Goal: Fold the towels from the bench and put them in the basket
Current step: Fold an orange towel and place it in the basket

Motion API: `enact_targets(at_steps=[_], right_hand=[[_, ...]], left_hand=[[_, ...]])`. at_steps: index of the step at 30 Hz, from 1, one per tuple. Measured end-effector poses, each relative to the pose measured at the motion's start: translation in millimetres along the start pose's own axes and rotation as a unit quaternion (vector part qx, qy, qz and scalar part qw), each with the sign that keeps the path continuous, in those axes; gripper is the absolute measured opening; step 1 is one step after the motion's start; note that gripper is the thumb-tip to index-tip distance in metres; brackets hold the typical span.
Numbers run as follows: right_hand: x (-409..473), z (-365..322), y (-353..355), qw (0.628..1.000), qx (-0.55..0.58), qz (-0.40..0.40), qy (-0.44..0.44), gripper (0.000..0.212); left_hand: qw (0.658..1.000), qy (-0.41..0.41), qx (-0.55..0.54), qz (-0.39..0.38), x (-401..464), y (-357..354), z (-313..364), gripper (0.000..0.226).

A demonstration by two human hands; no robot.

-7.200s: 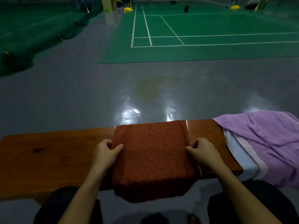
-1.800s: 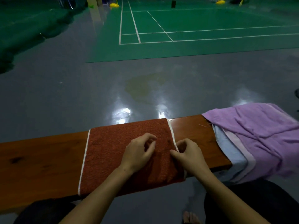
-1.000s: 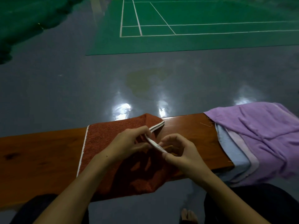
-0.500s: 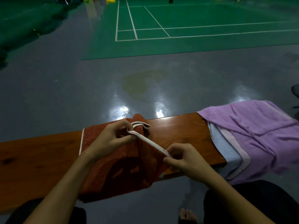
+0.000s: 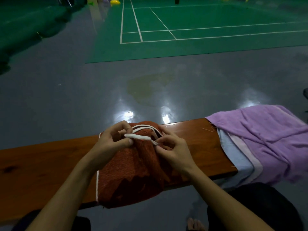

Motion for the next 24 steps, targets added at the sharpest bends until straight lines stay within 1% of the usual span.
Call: enact_targets(at_steps=[2, 5, 8, 10, 12, 13, 15, 17, 21, 22, 24], right_hand=[[4.5, -1.9, -6.7, 0.999, 0.034, 0.003, 0.010, 0.010], [10.5, -1.3, -8.1, 0.998, 0.048, 0.022, 0.026, 0.011], [16.0, -1.6, 1.0, 0.998, 0.035, 0.039, 0.041, 0.013], [20.1, -4.6, 8.5, 0.997, -0.006, 0.030, 0.070, 0.014], [22.3, -8.6, 16.5, 0.989, -0.093, 0.018, 0.117, 0.013], [22.6, -10.6, 20.1, 0.979, -0.143, 0.017, 0.146, 0.014], [21.3, -14.8, 23.7, 0.955, -0.226, 0.014, 0.191, 0.015], [20.1, -20.3, 24.0, 0.932, -0.286, 0.007, 0.223, 0.013], [20.1, -38.1, 21.1, 0.890, -0.367, -0.008, 0.269, 0.017], [19.7, -43.6, 20.0, 0.887, -0.373, -0.010, 0.272, 0.016], [18.6, -54.9, 20.1, 0.897, -0.362, -0.003, 0.255, 0.020]], left_hand=[[1.000, 0.003, -0.016, 0.009, -0.6, 3.5, 1.0, 0.022], [0.999, 0.008, -0.031, 0.011, -3.9, 12.5, 4.1, 0.021], [1.000, 0.010, 0.002, 0.007, -9.0, 21.1, 5.6, 0.027], [0.999, 0.010, 0.049, 0.003, -12.6, 24.9, 5.4, 0.027], [0.995, 0.012, 0.101, 0.002, -16.0, 28.1, 4.9, 0.019], [0.991, 0.009, 0.132, -0.001, -17.1, 29.6, 4.2, 0.019], [0.979, -0.008, 0.205, 0.003, -18.3, 31.2, 2.4, 0.023], [0.963, -0.041, 0.263, 0.034, -18.8, 32.0, 3.1, 0.025], [0.912, -0.159, 0.373, 0.067, -22.4, 27.2, 18.6, 0.027], [0.901, -0.178, 0.389, 0.074, -24.0, 27.0, 23.7, 0.027], [0.885, -0.198, 0.412, 0.086, -26.2, 28.4, 34.4, 0.029]])
Point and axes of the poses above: each hand's wrist, its own x-axis towards the middle knuckle, its own y-axis out of the back of the hand, z = x × y, the point moved 4 cm from there along x, towards the middle knuckle, and after that the axes turned 2 degrees about z, right-handed, at the moved point
